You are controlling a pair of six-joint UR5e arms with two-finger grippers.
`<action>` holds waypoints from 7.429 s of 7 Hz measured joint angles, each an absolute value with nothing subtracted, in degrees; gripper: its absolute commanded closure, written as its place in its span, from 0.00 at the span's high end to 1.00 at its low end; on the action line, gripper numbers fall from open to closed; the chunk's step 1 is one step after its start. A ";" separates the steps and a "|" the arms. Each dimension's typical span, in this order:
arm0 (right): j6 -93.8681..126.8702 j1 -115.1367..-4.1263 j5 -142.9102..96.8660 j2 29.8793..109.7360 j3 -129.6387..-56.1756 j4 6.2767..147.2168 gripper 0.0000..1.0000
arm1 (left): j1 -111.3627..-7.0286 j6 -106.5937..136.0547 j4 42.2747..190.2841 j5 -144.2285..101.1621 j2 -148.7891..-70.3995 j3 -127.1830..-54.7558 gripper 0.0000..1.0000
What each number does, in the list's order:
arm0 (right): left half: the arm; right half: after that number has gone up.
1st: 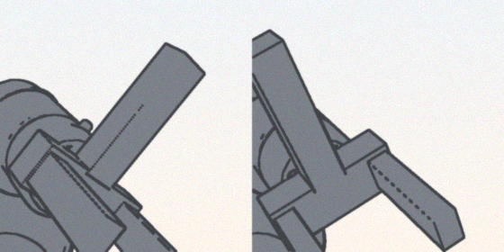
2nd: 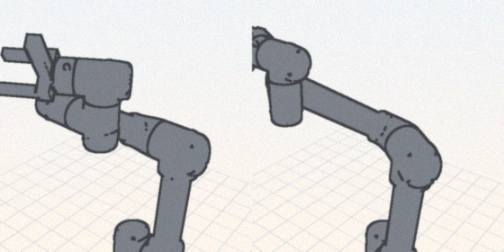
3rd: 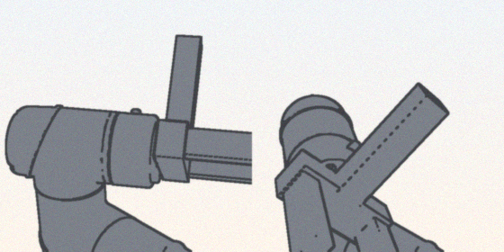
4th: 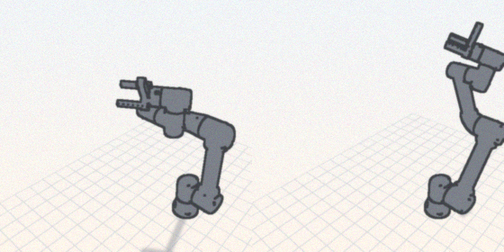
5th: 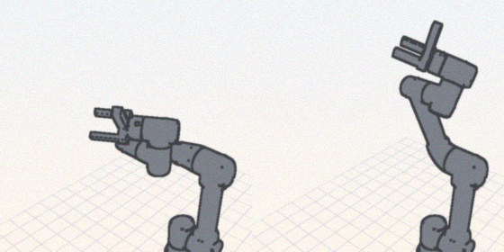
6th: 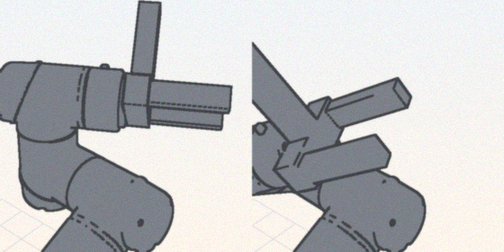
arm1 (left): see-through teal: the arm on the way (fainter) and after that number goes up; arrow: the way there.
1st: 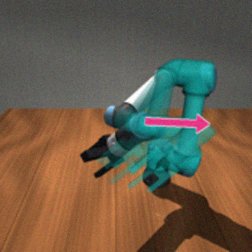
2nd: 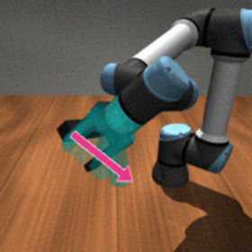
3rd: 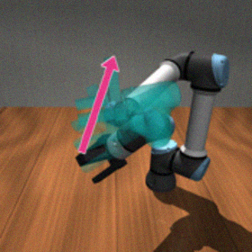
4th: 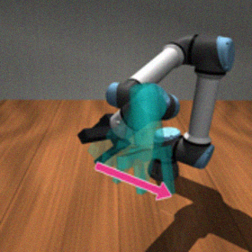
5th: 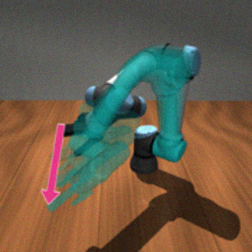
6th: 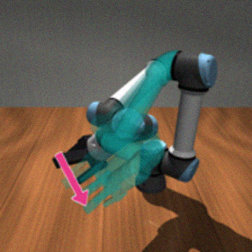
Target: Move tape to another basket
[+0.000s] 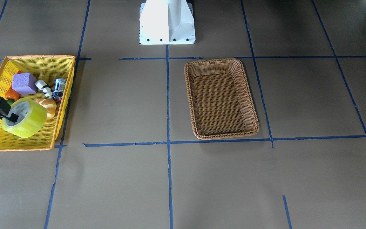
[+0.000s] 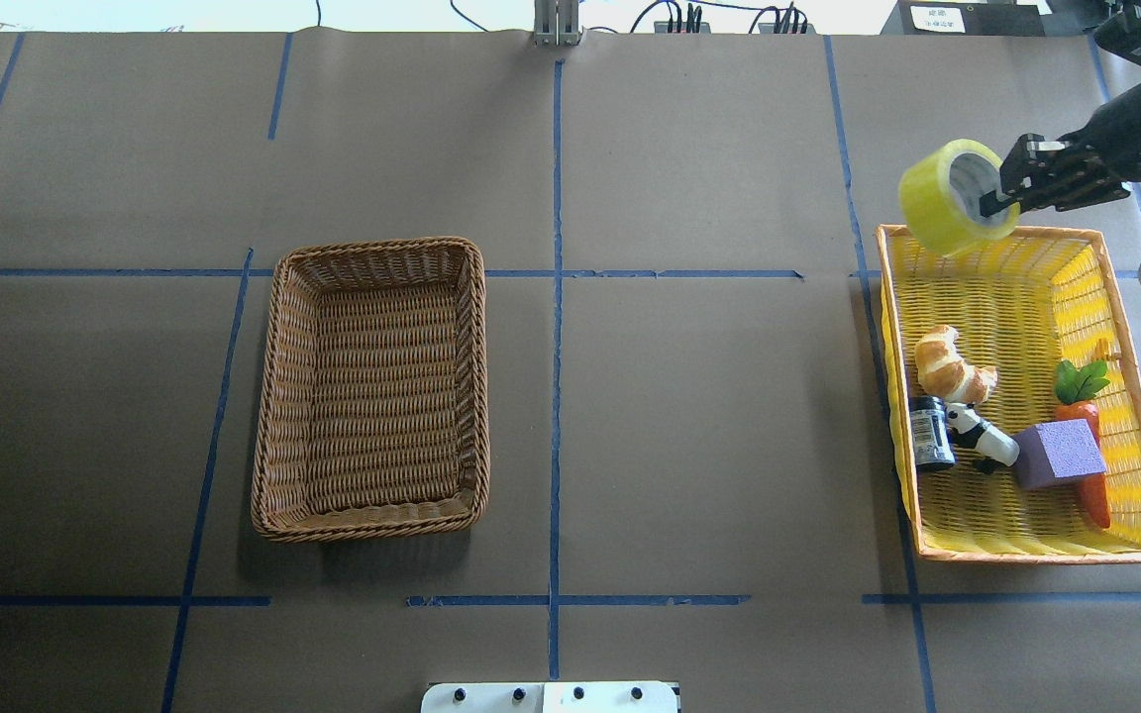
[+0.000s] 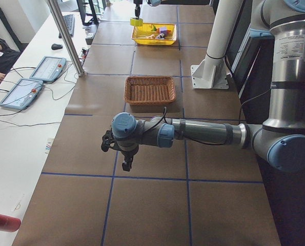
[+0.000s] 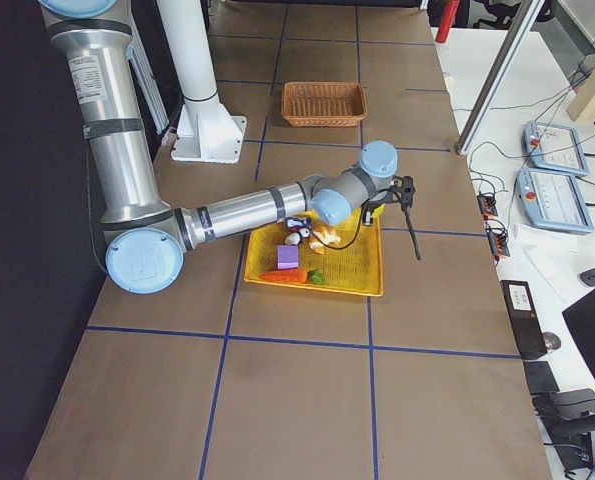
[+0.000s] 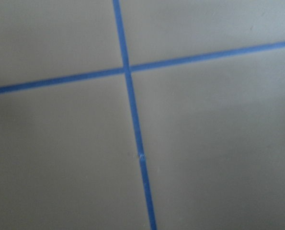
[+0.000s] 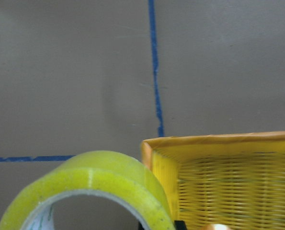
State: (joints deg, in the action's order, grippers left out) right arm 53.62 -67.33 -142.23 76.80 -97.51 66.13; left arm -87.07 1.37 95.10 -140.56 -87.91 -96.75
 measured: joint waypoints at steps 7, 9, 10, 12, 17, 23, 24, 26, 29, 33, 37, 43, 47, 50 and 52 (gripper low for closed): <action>97.95 -48.56 -125.97 70.78 -103.78 39.91 0.01 | -66.55 66.85 142.87 -143.41 -92.37 -97.12 1.00; 106.53 -41.02 -115.99 70.76 -104.08 30.51 0.01 | -63.49 83.18 155.80 -142.76 -94.22 -97.19 1.00; 109.08 -38.44 -113.42 70.77 -104.06 26.33 0.01 | -61.95 91.91 162.83 -141.87 -95.01 -97.23 1.00; 111.50 -35.63 -112.18 70.81 -104.03 20.13 0.01 | -57.54 106.82 176.47 -136.65 -96.25 -97.41 1.00; 111.72 -29.16 -112.07 69.66 -103.59 9.23 0.01 | -43.91 127.33 185.52 -122.68 -104.30 -105.45 1.00; 111.71 -26.20 -111.95 68.00 -105.19 7.28 0.01 | -28.22 128.14 189.74 -103.28 -108.90 -107.59 1.00; 111.69 -25.43 -111.84 67.74 -105.14 7.23 0.01 | -27.10 128.14 190.05 -102.68 -109.48 -107.37 1.00; 111.63 -23.34 -110.68 67.38 -104.92 7.21 0.01 | -26.34 128.14 190.25 -102.42 -110.16 -106.97 1.00; 111.58 -21.61 -109.51 67.13 -104.86 7.22 0.22 | -25.95 128.14 190.28 -102.39 -110.35 -106.97 0.68; 111.53 -21.45 -107.76 67.00 -105.01 7.42 0.99 | -24.72 128.21 190.20 -102.45 -110.01 -107.30 0.01; 111.90 -21.45 -106.61 67.06 -105.18 7.62 0.99 | -24.85 132.80 190.11 -102.56 -109.38 -107.77 0.00; 106.13 -36.98 -121.35 67.54 -107.54 24.11 1.00 | -39.54 128.75 173.07 -121.07 -108.23 -107.00 0.00; 79.85 -47.82 -125.24 68.17 -110.62 56.17 1.00 | -40.40 104.38 141.05 -125.44 -111.04 -107.19 0.00; 60.69 -52.14 -124.94 71.49 -111.13 72.69 1.00 | -38.94 84.88 120.46 -122.01 -112.01 -106.62 0.00; 48.53 -55.63 -125.38 75.69 -111.19 77.90 1.00 | -35.25 76.29 110.27 -115.98 -113.80 -105.25 0.00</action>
State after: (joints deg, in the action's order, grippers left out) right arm 48.53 -55.63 -125.38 75.69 -111.19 77.90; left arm -35.25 76.29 110.27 -115.98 -113.80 -105.25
